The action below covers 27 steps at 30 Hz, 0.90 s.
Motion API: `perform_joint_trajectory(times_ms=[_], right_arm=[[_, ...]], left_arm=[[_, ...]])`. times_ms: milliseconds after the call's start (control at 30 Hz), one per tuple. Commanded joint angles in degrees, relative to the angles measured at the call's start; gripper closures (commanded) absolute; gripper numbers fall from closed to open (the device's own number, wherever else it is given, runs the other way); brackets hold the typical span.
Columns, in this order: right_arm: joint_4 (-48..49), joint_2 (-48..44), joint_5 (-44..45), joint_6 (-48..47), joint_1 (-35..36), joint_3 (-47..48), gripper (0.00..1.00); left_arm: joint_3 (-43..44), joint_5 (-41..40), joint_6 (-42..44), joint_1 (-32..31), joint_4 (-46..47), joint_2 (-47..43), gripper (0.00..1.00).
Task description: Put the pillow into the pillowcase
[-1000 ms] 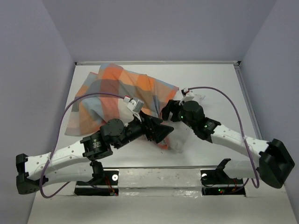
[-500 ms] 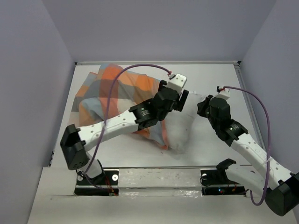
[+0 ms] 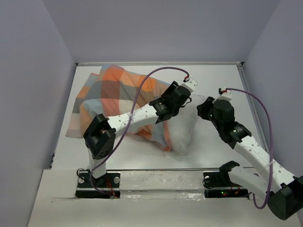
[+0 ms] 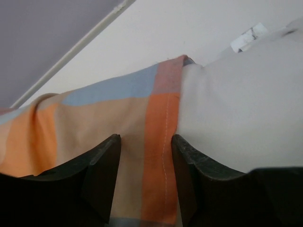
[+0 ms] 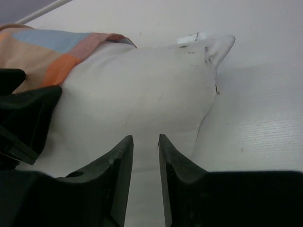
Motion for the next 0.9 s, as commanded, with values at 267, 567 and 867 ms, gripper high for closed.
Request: perform_joint_trajectory(times_ms=[267, 567, 867], right_arm=[[6.3, 10.8, -11.1, -0.6, -10.7, 3.5, 0.06], [18.7, 23.8, -35.3, 2.3, -11.8, 3.5, 0.05], [44.5, 18.3, -54.9, 9.9, -2.5, -0.1, 1.0]], left_arm=[[3.1, -6.0, 5.7, 4.1, 10.5, 4.3, 0.74], [-0.4, 12.5, -7.6, 4.0, 18.1, -5.9, 1.0], [1.3, 42.5, -25.8, 4.0, 20.9, -11.5, 1.0]])
